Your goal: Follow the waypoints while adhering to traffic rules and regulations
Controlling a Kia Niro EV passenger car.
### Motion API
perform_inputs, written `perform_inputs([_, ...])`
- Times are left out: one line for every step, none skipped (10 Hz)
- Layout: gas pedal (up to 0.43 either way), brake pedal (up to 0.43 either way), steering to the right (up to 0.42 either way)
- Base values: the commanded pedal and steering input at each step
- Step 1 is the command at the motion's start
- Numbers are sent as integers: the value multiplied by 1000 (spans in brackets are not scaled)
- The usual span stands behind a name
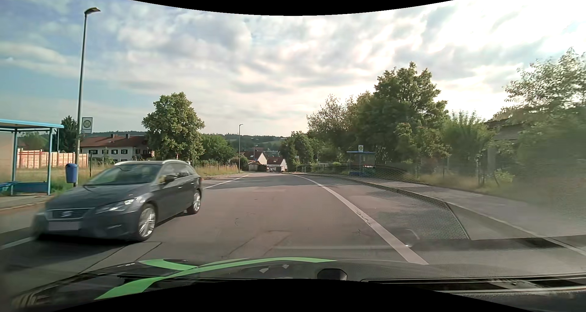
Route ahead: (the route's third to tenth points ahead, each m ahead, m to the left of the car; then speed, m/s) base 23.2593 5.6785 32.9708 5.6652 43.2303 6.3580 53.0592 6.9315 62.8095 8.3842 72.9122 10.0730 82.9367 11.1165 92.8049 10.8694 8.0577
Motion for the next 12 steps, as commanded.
perform_inputs([118, 0, -20])
perform_inputs([138, 0, -21])
perform_inputs([138, 0, -22])
perform_inputs([138, 0, -21])
perform_inputs([138, 0, -22])
perform_inputs([138, 0, -22])
perform_inputs([138, 0, -22])
perform_inputs([130, 0, -22])
perform_inputs([130, 0, -22])
perform_inputs([130, 0, -23])
perform_inputs([118, 0, -24])
perform_inputs([110, 0, -24])
